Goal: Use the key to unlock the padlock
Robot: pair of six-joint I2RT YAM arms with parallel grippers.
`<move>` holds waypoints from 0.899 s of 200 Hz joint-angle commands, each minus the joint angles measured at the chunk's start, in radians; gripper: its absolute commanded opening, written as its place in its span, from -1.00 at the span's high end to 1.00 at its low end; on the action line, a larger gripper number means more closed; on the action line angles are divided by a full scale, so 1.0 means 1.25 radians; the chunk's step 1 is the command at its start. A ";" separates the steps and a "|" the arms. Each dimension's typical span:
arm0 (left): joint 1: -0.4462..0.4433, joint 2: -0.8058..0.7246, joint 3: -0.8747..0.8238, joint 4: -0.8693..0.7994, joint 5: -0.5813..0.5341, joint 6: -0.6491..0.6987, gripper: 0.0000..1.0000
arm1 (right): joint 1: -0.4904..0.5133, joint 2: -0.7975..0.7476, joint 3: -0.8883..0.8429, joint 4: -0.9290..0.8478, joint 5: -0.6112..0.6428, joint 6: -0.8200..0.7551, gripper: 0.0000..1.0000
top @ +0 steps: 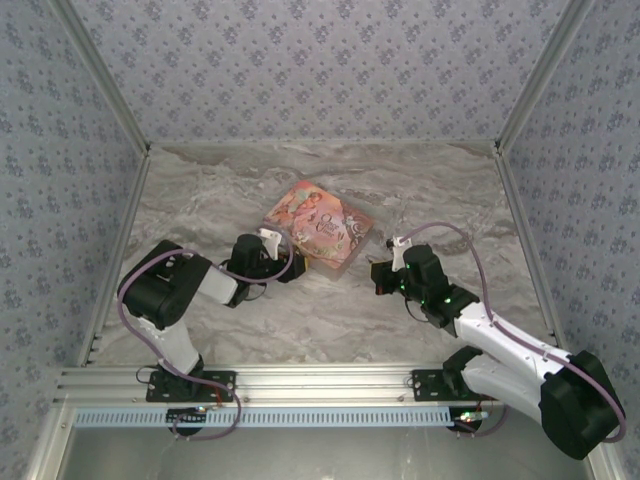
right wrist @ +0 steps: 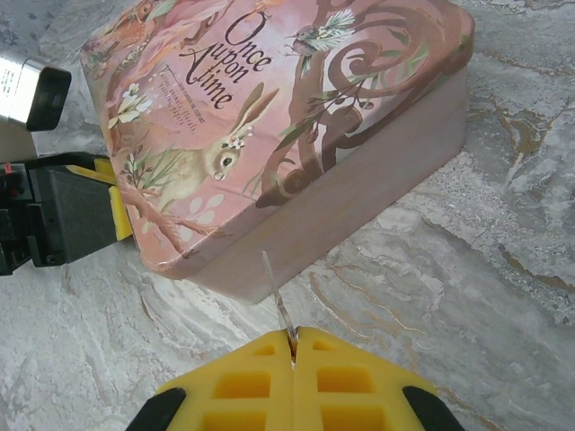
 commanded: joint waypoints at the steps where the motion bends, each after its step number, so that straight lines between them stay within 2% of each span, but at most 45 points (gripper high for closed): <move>1: -0.004 0.002 0.013 0.014 -0.011 -0.012 0.23 | -0.004 -0.011 -0.012 0.014 -0.001 0.005 1.00; 58: -0.005 -0.020 0.024 0.003 -0.029 -0.011 0.22 | -0.006 -0.011 -0.015 0.017 -0.002 0.007 1.00; 82: -0.005 -0.023 0.028 0.002 -0.027 -0.015 0.28 | -0.006 -0.011 -0.014 0.017 -0.003 0.008 1.00; 180: -0.011 -0.100 0.052 -0.058 0.002 -0.112 0.40 | 0.040 0.017 -0.039 0.086 0.011 -0.015 1.00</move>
